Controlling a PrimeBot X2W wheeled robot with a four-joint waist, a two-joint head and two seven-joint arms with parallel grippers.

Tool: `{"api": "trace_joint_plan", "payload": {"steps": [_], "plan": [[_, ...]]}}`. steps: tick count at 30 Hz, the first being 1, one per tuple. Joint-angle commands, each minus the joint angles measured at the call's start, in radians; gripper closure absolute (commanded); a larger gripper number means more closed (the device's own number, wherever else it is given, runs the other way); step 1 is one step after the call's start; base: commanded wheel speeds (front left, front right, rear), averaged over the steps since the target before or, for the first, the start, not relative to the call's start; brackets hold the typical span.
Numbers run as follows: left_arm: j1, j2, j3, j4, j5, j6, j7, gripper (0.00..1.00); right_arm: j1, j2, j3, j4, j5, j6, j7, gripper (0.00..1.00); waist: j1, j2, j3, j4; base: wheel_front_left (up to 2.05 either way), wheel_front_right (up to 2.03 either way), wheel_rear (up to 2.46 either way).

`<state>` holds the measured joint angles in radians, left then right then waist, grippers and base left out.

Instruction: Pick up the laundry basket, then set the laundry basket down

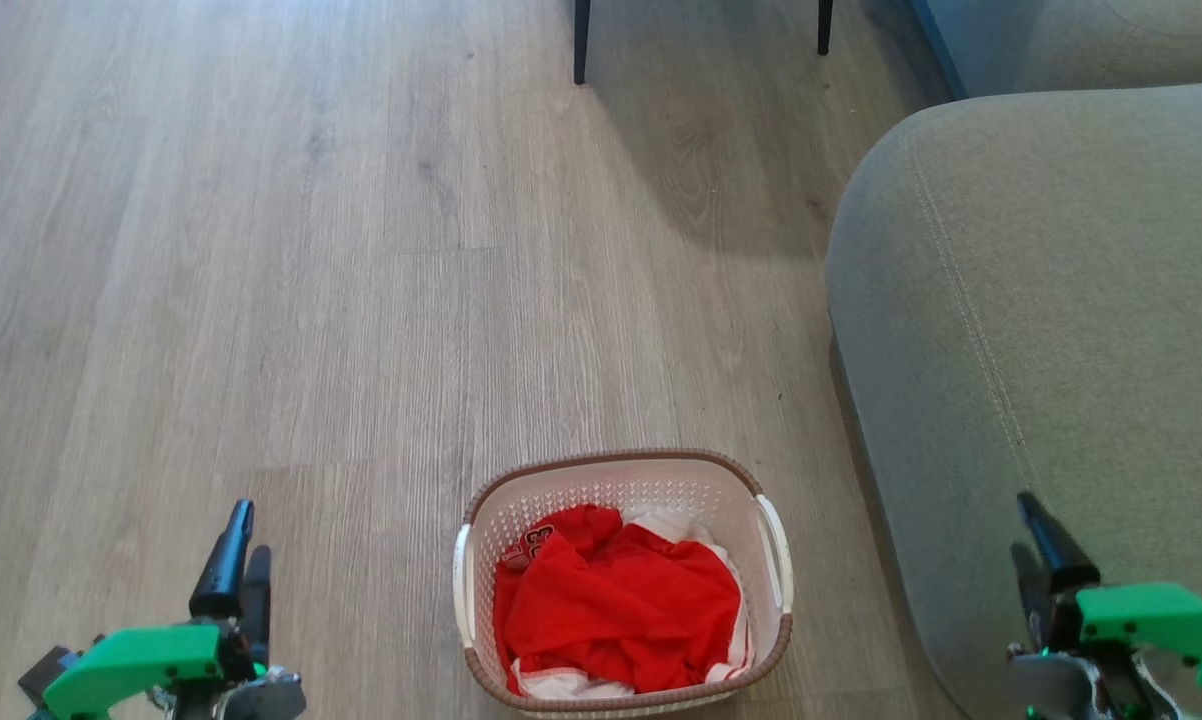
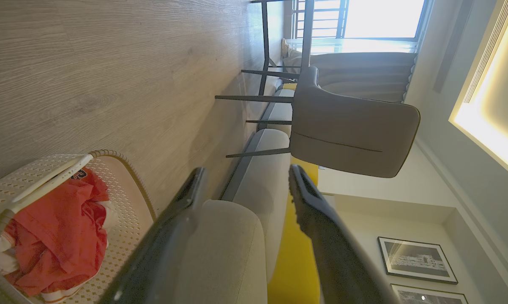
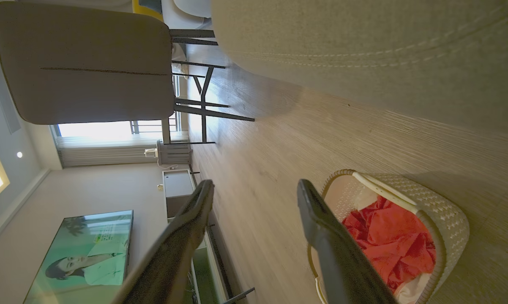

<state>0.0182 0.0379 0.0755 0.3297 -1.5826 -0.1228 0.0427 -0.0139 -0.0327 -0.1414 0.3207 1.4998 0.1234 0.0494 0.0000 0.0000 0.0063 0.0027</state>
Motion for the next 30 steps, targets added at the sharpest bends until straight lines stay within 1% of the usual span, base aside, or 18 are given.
{"api": "trace_joint_plan", "payload": {"steps": [1,10,20,30], "plan": [[-0.055,0.007,0.012,-0.038,0.011,-0.001,-0.006,0.00,-0.050,-0.006,-0.005,-0.038,-0.008,0.002,-0.012,0.00,0.0000,0.0000,0.000,0.000,0.00,0.00,0.00],[-0.066,0.008,0.031,-0.071,0.072,-0.002,-0.033,0.00,-0.069,-0.007,-0.012,-0.091,-0.125,0.002,-0.039,0.00,0.0000,0.0000,0.000,0.005,0.00,0.00,0.00],[-0.072,0.008,0.042,-0.126,0.175,-0.003,-0.062,0.00,-0.087,-0.008,0.024,-0.164,-0.318,0.003,-0.068,0.00,0.0000,0.0000,0.000,0.015,0.00,0.00,0.00],[-0.081,0.009,0.051,-0.189,0.295,-0.003,-0.091,0.00,-0.111,-0.009,0.076,-0.240,-0.537,0.003,-0.097,0.00,0.0000,0.0000,0.006,0.022,0.00,0.00,0.00]]}}
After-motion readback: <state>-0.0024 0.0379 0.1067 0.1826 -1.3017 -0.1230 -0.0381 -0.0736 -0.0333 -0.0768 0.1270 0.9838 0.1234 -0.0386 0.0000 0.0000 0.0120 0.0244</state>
